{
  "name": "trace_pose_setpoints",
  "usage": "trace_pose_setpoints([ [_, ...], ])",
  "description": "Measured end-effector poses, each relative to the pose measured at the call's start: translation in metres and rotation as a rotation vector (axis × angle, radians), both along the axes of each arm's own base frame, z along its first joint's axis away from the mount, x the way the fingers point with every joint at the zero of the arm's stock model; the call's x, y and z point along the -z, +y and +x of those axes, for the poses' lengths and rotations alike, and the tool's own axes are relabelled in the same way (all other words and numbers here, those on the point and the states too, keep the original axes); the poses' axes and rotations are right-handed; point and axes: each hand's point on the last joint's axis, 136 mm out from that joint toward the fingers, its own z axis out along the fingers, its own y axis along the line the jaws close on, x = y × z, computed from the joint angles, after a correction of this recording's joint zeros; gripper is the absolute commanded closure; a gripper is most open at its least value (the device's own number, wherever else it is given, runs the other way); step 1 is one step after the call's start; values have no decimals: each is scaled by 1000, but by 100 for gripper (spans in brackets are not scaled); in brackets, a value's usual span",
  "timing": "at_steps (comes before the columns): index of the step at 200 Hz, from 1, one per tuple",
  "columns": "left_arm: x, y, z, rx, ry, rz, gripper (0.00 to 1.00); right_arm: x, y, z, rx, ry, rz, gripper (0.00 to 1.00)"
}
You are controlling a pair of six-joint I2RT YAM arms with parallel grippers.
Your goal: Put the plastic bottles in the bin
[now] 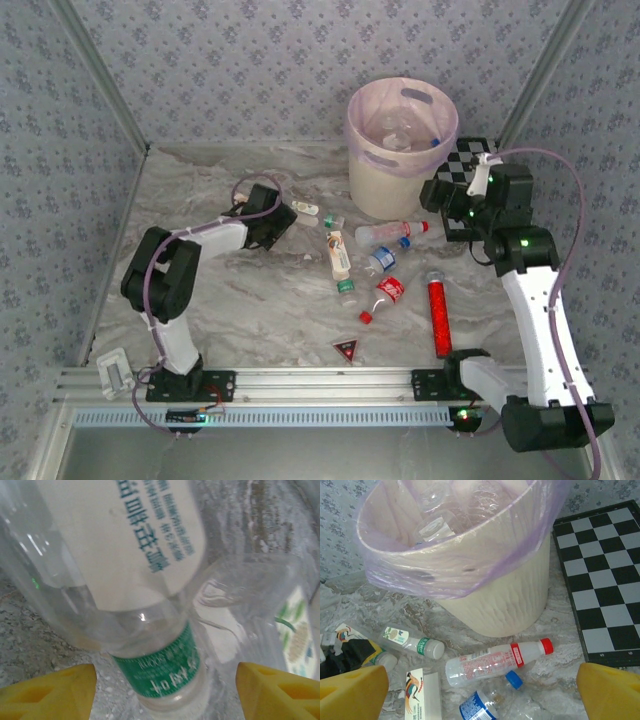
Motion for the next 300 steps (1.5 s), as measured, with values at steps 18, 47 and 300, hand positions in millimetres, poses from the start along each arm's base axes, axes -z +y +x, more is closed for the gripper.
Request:
trace_pose_setpoints([
  [18,8,-2,4,-10,16,2,33,3,-3,-5,8,9,1,1],
  [47,16,-1,5,-30,38,6,43,5,-11,-9,35,12,5,1],
  [300,-108,-20,-107,542,-458,276,100,-27,127,0,-547,-72,157,0],
])
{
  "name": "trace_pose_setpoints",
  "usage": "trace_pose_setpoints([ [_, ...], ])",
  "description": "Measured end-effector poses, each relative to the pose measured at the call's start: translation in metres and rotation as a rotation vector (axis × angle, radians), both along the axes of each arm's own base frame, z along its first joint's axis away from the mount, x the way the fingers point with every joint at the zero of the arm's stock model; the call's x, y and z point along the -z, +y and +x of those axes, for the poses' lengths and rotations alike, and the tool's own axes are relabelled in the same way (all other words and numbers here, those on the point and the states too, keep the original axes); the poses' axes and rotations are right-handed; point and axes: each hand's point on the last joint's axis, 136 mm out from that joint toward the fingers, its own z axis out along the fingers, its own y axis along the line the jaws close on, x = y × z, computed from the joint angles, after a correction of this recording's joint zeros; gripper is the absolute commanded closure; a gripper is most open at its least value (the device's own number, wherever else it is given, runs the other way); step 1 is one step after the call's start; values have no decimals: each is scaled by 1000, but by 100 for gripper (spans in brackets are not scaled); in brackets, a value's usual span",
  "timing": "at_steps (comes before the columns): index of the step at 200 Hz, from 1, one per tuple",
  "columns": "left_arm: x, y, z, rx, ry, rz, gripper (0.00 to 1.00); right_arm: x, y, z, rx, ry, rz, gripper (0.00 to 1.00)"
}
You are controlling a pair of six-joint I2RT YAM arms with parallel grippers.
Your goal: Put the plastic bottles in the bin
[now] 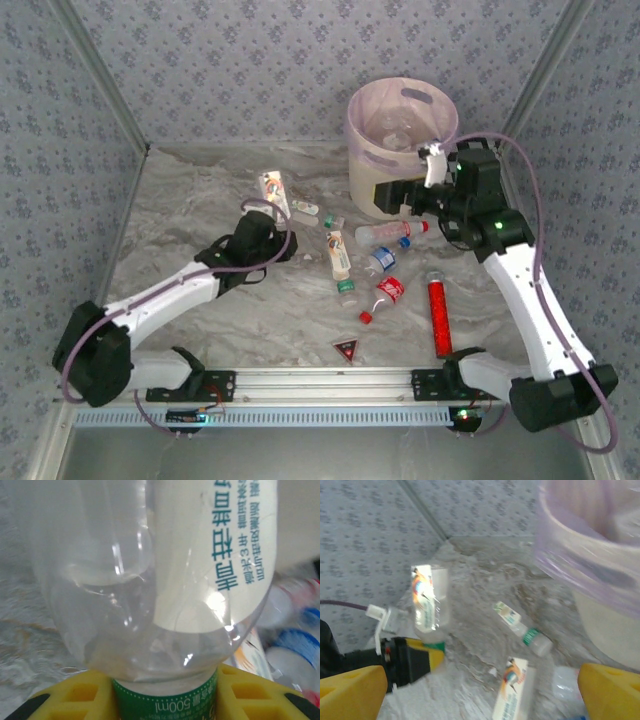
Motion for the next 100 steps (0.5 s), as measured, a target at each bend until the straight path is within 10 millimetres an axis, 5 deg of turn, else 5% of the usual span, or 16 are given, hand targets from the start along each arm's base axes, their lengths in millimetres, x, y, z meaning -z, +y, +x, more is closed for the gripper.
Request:
trace_pose_setpoints([
  [43,-38,-27,-35,279,-205,-53,100,-7,43,20,-119,49,14,0],
  [100,-48,-53,-64,489,-274,-91,100,5,92,14,-282,105,-5,0],
])
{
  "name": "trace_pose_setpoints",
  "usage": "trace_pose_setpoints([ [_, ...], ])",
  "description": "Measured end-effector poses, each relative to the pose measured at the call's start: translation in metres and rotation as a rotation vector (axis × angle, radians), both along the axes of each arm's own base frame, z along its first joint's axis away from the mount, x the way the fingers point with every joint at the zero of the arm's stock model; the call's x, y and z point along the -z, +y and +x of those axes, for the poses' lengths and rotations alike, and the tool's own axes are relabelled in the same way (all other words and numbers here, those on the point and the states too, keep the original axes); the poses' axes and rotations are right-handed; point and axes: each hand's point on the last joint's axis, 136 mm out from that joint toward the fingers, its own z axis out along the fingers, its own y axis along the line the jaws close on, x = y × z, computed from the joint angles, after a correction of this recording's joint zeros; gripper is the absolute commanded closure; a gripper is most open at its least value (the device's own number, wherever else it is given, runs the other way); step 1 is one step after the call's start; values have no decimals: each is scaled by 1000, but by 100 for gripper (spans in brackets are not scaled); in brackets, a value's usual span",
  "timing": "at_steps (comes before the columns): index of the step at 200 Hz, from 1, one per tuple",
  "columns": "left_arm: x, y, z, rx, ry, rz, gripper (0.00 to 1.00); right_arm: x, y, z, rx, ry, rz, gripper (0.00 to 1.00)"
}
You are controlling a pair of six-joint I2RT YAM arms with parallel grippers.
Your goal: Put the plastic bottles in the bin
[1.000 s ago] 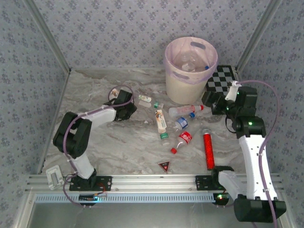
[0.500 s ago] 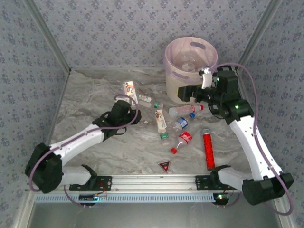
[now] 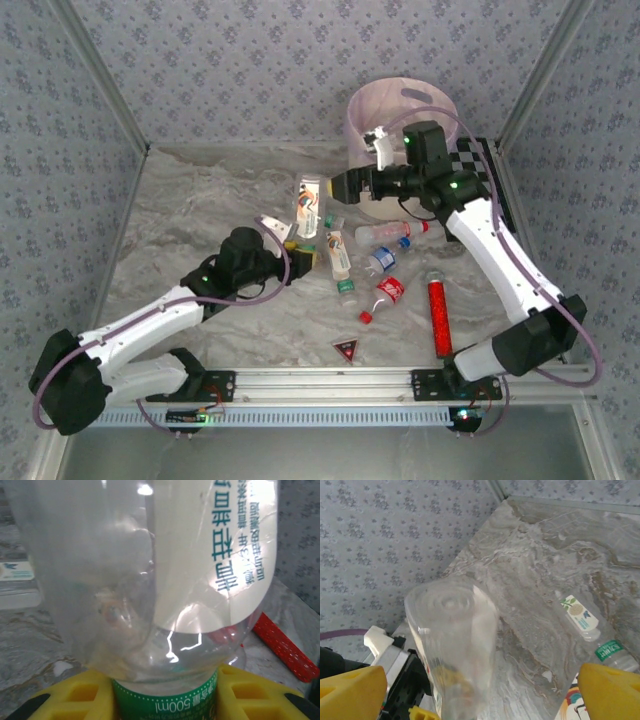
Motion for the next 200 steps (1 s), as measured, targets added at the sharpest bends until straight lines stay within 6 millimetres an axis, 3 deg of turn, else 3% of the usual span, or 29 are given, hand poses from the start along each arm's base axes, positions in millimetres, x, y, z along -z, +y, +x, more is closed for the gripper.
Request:
trace_pose_setpoints([
  [45,-9,-14,-17,120,-1,-46,100,13,22,-14,-167,32,6,0],
  [75,-12,-19,-25,178,-1,-68,100,24,28,-14,-256,89,43,18],
  [115,-8,-21,-25,187,6,-59,100,20,26,-20,-303,101,77,37],
  [130,-9,-21,-24,180,-1,-59,77,20,25,-20,-304,98,79,42],
  [147,-8,-21,-21,170,-10,-55,30,19,22,-18,-299,96,78,47],
  [158,-7,-21,-19,158,-12,-48,12,17,19,-15,-282,90,70,50],
  [170,-6,-19,-16,135,-14,-39,1,10,11,-7,-246,69,64,53],
  [200,-7,-13,-6,73,-21,-17,1,-36,-31,22,-82,-64,63,61],
])
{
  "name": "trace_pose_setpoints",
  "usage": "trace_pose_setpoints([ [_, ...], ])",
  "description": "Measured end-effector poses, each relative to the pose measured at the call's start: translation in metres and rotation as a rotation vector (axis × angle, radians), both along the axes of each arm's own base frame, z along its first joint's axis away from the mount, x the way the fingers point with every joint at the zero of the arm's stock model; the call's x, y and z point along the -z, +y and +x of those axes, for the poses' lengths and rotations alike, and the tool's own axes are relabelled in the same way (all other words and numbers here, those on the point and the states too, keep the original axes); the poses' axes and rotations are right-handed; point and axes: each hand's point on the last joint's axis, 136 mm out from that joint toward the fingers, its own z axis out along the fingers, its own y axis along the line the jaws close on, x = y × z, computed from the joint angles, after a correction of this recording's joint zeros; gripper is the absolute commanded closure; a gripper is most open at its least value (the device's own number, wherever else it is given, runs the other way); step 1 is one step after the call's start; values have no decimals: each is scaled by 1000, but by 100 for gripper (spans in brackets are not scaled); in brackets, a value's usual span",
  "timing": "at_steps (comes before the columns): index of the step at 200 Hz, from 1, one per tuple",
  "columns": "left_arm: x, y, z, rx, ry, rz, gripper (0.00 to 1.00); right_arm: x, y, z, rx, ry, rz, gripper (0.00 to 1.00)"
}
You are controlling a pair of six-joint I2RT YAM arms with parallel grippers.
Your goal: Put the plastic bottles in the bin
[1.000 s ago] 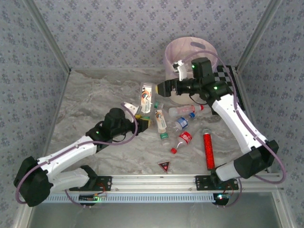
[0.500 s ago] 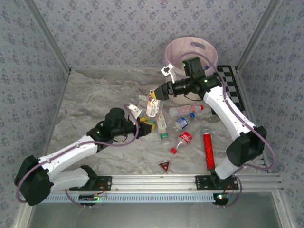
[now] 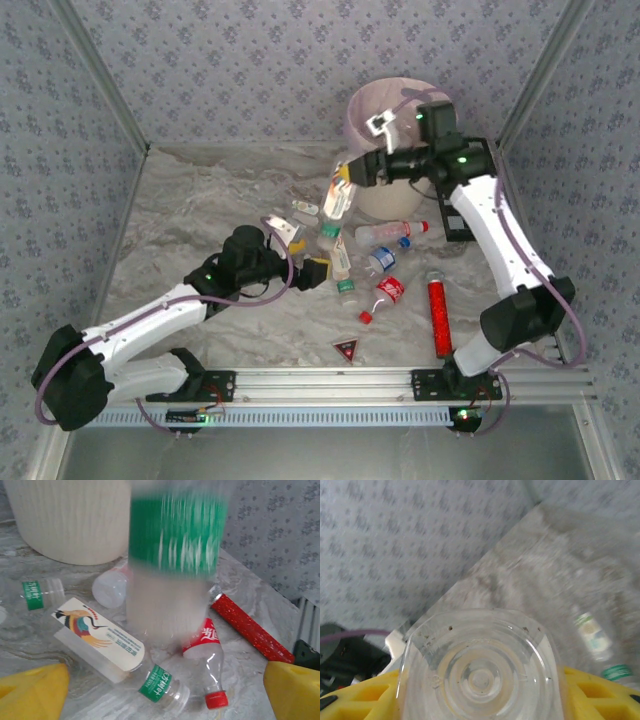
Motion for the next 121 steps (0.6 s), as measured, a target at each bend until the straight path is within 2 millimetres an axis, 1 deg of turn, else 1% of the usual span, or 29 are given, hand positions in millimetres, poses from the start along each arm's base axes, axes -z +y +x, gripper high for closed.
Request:
trace_pose_setpoints([
  [22,1,5,6,-46,1,9,1,-48,-45,18,188,-146,8,69],
  [32,4,7,8,-68,12,18,1,-73,-68,23,297,-226,1,70],
  [50,10,12,11,-99,33,37,1,-114,-101,26,475,-363,-14,75],
  [65,14,15,13,-125,47,51,1,-141,-125,26,613,-455,-28,78],
  [80,18,19,15,-150,62,57,2,-160,-146,30,742,-527,-49,80],
  [90,19,21,16,-164,71,61,2,-167,-159,35,817,-558,-70,81],
  [110,22,24,17,-184,91,68,2,-174,-182,58,947,-590,-133,82],
  [121,23,25,18,-195,98,72,2,-171,-190,75,993,-590,-171,82],
])
